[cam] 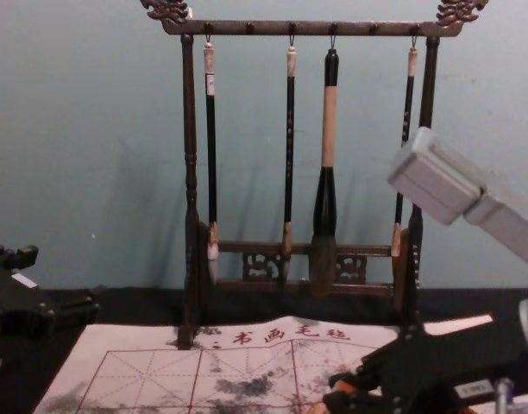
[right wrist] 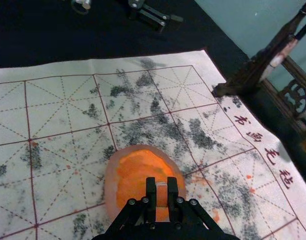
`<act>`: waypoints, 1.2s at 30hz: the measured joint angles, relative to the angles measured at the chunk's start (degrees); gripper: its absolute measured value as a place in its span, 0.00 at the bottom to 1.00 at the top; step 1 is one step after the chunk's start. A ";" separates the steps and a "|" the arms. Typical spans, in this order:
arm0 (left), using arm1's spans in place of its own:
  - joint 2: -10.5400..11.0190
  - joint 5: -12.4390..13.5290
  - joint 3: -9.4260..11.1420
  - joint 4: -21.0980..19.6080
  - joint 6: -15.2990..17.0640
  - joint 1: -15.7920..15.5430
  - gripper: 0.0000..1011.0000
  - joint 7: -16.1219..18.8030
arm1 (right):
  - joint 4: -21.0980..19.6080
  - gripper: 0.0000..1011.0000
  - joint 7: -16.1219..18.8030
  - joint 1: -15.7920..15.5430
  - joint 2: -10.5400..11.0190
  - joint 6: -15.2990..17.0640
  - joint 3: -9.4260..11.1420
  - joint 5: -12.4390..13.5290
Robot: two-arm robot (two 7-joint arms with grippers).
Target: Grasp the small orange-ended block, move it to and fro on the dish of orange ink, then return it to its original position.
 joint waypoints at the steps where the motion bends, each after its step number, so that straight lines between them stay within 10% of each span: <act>1: 0.00 0.00 0.00 0.00 0.00 0.00 0.99 0.00 | 0.00 0.10 -0.01 0.00 0.06 0.04 0.08 -0.02; 36: 0.00 0.00 0.00 0.00 0.00 0.00 0.99 0.00 | -11.13 0.10 -3.52 -6.41 7.35 3.49 8.40 5.94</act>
